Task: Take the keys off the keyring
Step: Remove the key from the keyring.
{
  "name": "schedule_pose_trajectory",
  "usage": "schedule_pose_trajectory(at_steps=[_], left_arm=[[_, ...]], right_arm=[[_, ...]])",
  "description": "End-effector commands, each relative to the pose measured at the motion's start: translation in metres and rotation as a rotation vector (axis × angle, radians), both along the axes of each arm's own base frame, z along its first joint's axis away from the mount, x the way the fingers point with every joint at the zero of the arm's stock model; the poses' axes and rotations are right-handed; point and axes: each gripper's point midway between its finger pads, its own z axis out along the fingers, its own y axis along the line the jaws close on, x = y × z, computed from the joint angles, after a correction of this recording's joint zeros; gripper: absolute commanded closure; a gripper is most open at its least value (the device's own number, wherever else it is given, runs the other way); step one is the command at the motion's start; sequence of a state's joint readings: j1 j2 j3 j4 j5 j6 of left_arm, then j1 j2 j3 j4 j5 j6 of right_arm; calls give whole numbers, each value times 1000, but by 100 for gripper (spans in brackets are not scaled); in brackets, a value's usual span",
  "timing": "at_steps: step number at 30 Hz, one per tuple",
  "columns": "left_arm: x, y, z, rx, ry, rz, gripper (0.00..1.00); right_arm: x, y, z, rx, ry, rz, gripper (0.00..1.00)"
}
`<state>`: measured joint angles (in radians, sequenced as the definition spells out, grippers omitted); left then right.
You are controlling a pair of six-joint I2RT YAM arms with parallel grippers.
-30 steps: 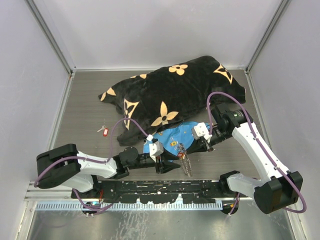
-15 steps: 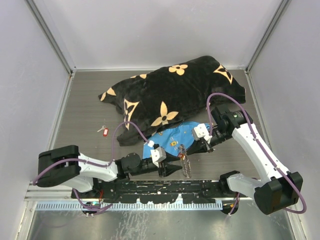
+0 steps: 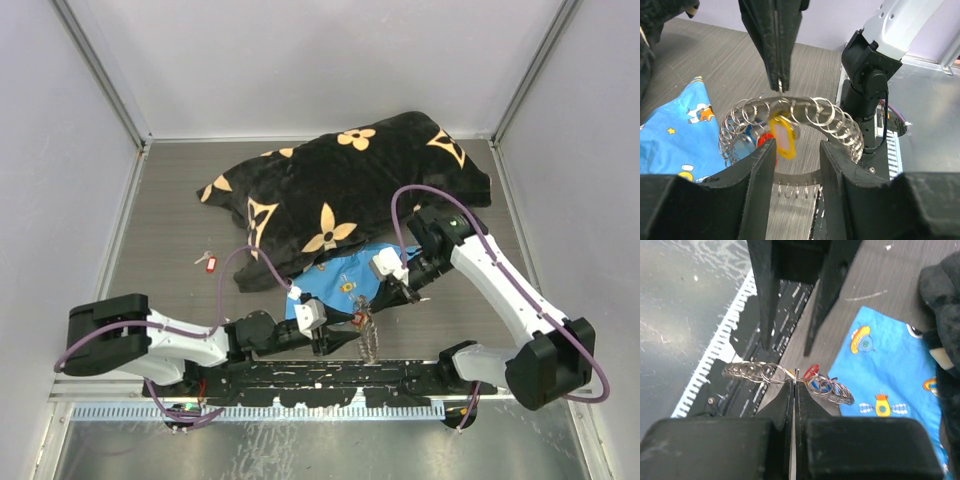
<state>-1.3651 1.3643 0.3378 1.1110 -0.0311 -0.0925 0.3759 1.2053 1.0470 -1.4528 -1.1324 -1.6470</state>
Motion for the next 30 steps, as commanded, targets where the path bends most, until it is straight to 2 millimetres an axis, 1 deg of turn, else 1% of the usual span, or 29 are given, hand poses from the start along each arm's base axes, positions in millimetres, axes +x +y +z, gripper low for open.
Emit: schedule_pose_trajectory(at_steps=[1, 5, 7, 11, 14, 18, 23, 30], left_arm=[[5, 21, 36, -115, -51, 52, 59], [6, 34, 37, -96, -57, 74, 59], [7, 39, 37, -88, -66, 82, 59], [8, 46, 40, -85, -84, 97, 58], [9, 49, 42, -80, -100, 103, 58], [11, 53, 39, -71, -107, 115, 58], [9, 52, 39, -70, -109, 105, 59], [4, 46, 46, -90, -108, 72, 59]], right_arm=[[25, -2, 16, -60, -105, -7, 99], [44, -7, 24, -105, -241, 9, 99], [52, -7, 33, -102, -317, 24, 99], [58, -10, 40, -86, -494, 92, 99], [62, -9, 47, -56, -608, 99, 99], [60, -8, 54, -8, -728, 113, 99], [49, -9, 55, 40, -846, 126, 99], [40, -11, 51, 49, -864, 144, 99]])
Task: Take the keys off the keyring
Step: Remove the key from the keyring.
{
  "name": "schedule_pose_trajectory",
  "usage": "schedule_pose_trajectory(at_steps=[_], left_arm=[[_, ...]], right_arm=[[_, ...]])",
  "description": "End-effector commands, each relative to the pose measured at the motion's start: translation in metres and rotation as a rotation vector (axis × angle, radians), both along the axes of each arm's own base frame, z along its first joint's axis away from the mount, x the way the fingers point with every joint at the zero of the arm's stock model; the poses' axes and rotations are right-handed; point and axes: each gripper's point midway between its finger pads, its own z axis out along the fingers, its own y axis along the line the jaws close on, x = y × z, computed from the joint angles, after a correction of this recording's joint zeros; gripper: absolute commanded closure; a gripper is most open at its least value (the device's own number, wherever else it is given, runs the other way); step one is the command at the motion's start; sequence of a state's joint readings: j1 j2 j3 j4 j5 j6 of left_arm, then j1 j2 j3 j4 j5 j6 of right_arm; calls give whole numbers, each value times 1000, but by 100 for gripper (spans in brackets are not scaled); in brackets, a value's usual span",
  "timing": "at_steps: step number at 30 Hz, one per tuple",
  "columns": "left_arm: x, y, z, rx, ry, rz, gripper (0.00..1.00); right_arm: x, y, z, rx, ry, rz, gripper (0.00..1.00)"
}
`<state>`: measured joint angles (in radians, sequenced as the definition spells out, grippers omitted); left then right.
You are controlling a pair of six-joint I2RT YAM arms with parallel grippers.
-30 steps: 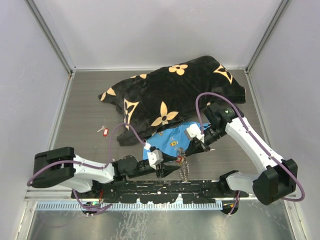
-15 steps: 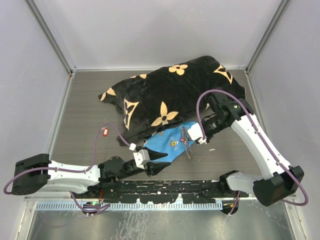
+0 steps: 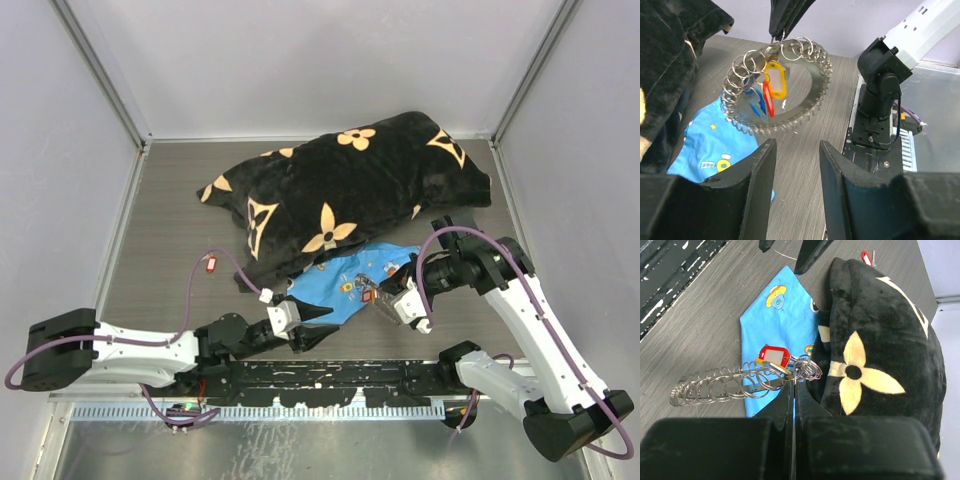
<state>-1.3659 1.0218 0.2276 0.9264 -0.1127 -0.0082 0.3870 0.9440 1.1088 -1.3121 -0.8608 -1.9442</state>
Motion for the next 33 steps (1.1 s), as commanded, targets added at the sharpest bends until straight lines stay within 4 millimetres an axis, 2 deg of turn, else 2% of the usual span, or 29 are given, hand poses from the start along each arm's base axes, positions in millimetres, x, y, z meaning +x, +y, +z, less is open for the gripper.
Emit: schedule_pose_trajectory(at_steps=[1, 8, 17, 21, 25, 28, 33], left_arm=[[-4, -6, 24, -68, -29, -26, 59], [-6, -15, 30, -95, -17, -44, 59], [-2, -36, 44, -147, -16, -49, 57], [-1, -46, 52, -158, -29, -46, 57], [8, -47, 59, -168, -43, 10, 57], [18, -44, 55, -148, -50, 65, 53], [25, -41, 46, -70, -61, 108, 53]], right_arm=[[3, 8, 12, 54, -88, 47, 99], [0, 9, 10, 62, -63, 46, 99], [-2, 11, 10, 75, 94, -46, 99], [1, 14, 14, 88, 221, -124, 99], [1, 20, 20, 104, 431, -232, 99], [1, 21, 19, 82, 576, -307, 99], [-3, 24, 24, 94, 661, -347, 99]])
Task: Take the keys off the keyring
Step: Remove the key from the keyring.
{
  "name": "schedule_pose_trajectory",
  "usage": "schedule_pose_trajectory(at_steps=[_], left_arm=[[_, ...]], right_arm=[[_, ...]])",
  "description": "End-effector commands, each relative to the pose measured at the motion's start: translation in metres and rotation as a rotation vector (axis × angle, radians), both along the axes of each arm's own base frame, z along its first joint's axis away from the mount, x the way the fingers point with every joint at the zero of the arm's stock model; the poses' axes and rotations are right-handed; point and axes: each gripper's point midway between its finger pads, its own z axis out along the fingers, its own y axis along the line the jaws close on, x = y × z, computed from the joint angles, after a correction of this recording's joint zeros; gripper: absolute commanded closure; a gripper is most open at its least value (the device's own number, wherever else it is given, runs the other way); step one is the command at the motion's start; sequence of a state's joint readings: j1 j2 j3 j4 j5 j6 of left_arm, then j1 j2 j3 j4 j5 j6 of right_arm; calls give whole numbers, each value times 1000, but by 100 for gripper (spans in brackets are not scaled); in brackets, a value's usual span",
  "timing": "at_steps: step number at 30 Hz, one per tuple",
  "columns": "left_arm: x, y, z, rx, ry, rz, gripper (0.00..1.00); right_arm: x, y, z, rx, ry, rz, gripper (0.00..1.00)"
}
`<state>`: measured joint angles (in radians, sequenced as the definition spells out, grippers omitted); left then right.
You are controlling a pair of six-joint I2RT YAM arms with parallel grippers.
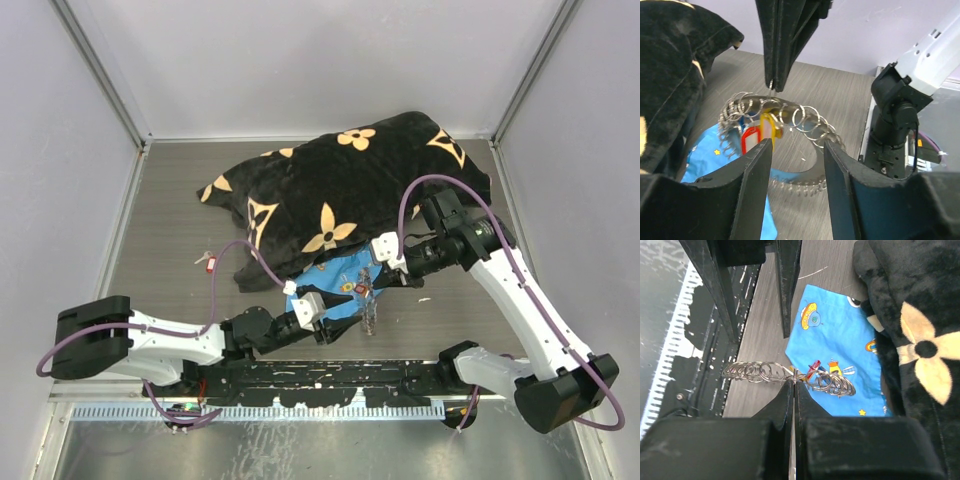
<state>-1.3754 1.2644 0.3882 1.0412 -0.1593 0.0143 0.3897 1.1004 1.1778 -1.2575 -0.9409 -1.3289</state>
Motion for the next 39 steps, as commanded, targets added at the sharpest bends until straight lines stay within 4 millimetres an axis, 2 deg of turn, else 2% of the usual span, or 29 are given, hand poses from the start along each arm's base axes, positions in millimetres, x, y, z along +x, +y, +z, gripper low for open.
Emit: schedule_pose_trajectory(at_steps=[1, 8, 10, 12, 20, 30, 39], left_arm=[[13, 3, 27, -35, -44, 78, 53], [21, 1, 20, 23, -104, 117, 52], [22, 0, 24, 16, -124, 122, 52], [22, -6, 18, 30, -131, 114, 53], [20, -10, 24, -11, -126, 104, 57], [6, -13, 38, -57, -111, 86, 66], [11, -11, 41, -76, -93, 146, 66]], right_arm=[[-8, 11, 30, 95, 95, -60, 99], [-18, 13, 36, 141, 117, -60, 99], [-20, 13, 37, 147, 118, -56, 99], [-21, 13, 37, 150, 123, -53, 99], [-22, 15, 36, 160, 134, -45, 99], [-19, 14, 35, 164, 143, -64, 99], [-20, 15, 33, 173, 157, -71, 99]])
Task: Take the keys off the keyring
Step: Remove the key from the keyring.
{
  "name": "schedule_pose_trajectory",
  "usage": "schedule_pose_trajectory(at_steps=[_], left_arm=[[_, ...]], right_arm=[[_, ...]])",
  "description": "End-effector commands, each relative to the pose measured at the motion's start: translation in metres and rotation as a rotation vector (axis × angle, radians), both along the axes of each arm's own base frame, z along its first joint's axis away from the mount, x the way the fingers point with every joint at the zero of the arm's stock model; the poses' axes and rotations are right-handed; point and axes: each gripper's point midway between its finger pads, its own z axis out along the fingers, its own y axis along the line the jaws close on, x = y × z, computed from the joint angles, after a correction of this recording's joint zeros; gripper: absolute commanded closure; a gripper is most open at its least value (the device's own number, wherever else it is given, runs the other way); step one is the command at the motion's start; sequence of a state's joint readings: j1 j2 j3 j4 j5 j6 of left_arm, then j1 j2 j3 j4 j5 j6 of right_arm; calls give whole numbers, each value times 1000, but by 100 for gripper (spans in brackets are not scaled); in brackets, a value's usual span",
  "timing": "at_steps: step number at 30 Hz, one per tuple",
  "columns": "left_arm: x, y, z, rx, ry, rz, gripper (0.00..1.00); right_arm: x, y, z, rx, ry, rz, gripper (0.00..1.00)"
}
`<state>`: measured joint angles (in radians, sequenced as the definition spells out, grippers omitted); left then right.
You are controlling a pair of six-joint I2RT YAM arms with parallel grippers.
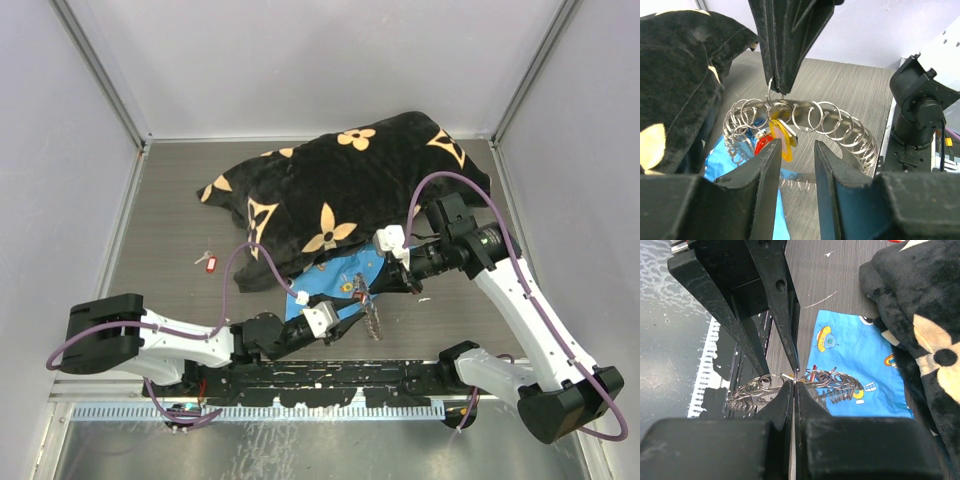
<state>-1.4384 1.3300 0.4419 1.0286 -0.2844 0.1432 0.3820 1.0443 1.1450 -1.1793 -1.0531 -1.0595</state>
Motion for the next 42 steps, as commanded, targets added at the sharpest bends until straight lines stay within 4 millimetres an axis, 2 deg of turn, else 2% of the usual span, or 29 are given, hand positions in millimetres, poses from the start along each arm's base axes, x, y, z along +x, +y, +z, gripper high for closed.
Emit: schedule_pose_trajectory(at_steps=[1, 10, 20, 24, 31, 36, 42], left_arm=[[10, 1, 45, -147, -4, 83, 65], [17, -2, 43, -121, -11, 151, 65], [23, -1, 43, -117, -15, 187, 72], [25, -2, 42, -108, -21, 203, 77], [24, -5, 43, -108, -28, 194, 77], [22, -4, 43, -103, -40, 179, 99], [20, 8, 44, -68, -56, 172, 100]], right_arm=[[-4, 5, 16, 74, -23, 13, 99], [-4, 8, 21, 97, -11, 8, 99], [-6, 9, 23, 107, -12, 12, 99], [-7, 9, 22, 109, -9, 14, 99], [-7, 8, 21, 109, -3, 10, 99], [-6, 9, 23, 110, -2, 0, 99], [3, 4, 17, 64, -42, -39, 99]])
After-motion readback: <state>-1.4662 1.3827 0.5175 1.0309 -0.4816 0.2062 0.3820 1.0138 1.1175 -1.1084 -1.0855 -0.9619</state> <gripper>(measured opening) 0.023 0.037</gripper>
